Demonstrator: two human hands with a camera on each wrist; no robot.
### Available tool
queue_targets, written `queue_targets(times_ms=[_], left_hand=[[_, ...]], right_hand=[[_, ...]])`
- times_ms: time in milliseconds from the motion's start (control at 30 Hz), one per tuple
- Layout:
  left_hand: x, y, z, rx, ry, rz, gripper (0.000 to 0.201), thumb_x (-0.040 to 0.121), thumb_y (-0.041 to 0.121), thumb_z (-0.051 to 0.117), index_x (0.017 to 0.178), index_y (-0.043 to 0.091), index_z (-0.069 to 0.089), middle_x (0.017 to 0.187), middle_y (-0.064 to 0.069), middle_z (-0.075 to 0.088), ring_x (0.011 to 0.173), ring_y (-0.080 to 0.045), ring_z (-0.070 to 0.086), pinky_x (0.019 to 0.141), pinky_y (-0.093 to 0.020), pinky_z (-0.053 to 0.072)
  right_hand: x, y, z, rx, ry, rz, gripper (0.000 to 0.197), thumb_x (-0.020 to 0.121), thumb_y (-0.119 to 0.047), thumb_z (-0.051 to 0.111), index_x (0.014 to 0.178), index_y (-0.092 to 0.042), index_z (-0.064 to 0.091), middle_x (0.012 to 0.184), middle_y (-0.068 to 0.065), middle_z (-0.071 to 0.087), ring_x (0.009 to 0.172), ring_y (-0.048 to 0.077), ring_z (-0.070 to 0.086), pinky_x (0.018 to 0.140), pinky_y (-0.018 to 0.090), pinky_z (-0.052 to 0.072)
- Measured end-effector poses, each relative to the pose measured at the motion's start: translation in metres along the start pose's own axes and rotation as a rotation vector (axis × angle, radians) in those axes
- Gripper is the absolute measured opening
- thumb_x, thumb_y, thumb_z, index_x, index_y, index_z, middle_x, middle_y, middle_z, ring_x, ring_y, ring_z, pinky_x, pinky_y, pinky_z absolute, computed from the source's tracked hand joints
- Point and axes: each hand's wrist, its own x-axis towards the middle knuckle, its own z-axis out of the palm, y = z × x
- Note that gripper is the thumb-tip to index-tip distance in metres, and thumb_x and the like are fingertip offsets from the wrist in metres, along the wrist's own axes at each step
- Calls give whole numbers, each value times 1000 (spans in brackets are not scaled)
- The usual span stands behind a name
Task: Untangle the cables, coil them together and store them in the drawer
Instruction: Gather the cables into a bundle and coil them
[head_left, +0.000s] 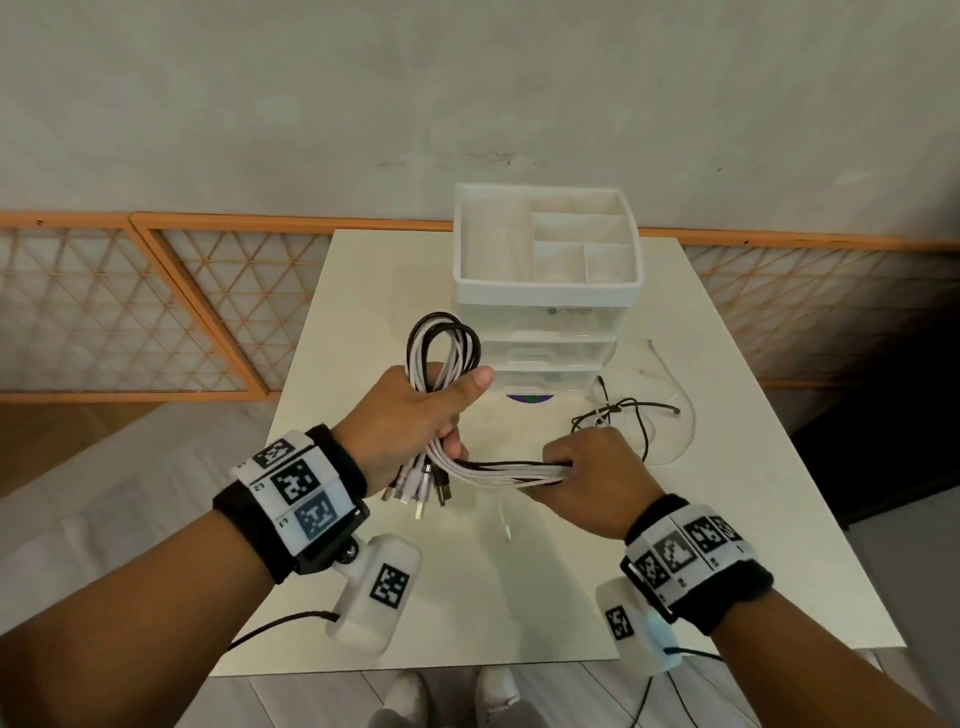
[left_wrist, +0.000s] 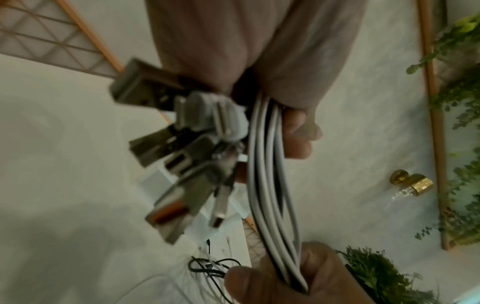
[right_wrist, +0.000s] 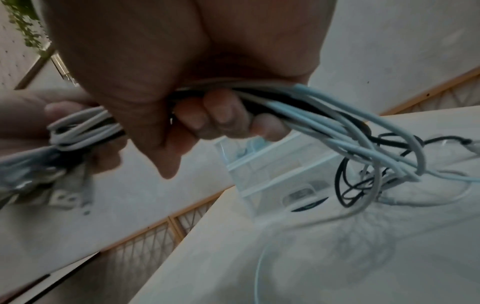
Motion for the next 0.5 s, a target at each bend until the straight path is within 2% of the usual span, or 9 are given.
queue_targets(times_ms=[67,133,200,233,300,433,500], left_hand=[[-4,1,0,30,-118,-63,46,78,49,73,59,13,53,43,-4,34,38,-18,41,68,-39,55],[-6,-3,4,209,-195,-121,48,80,56,72,67,11,62,40,-3,39,37,-15,42,66,-31,50],[-6,-12,12,439,-187,-115,44,80,56,72,58,20,62,42,3,49,40,-11,47,57,-21,44],[-5,-18,15,527,-186,-111,43,79,56,73,57,21,62,47,6,55,45,-9,51,55,-20,43],[-3,-31,20,638,-204,-123,43,75,56,76,62,18,61,58,5,60,56,-12,55,61,-24,43],[0,-37,20,652,-126,-141,42,75,43,78,50,21,51,50,6,55,49,-14,51,60,-25,43],[1,-33,20,624,-93,-129,40,78,38,76,49,23,52,47,8,54,46,-12,50,59,-25,43]], right_hand=[[5,4,-6,-69,-18,33,42,70,-41,74,43,-23,47,45,-3,46,53,14,48,54,27,38],[11,8,-13,-134,8,102,37,70,-39,72,47,-20,51,51,-4,52,63,18,54,57,24,36],[14,5,-19,-162,64,170,32,71,-38,70,52,-17,54,58,-3,57,69,21,56,55,23,34],[15,2,-21,-163,88,189,32,72,-36,69,53,-16,53,59,-2,57,68,21,55,54,23,33],[17,-6,-24,-145,124,216,30,71,-28,64,51,-14,47,57,-1,52,64,24,53,52,24,32],[19,-16,-25,-54,173,261,27,70,-21,60,51,-11,43,53,1,46,61,25,49,49,25,32],[19,-18,-27,18,201,258,27,71,-21,62,52,-9,47,52,2,46,60,25,47,51,26,39]])
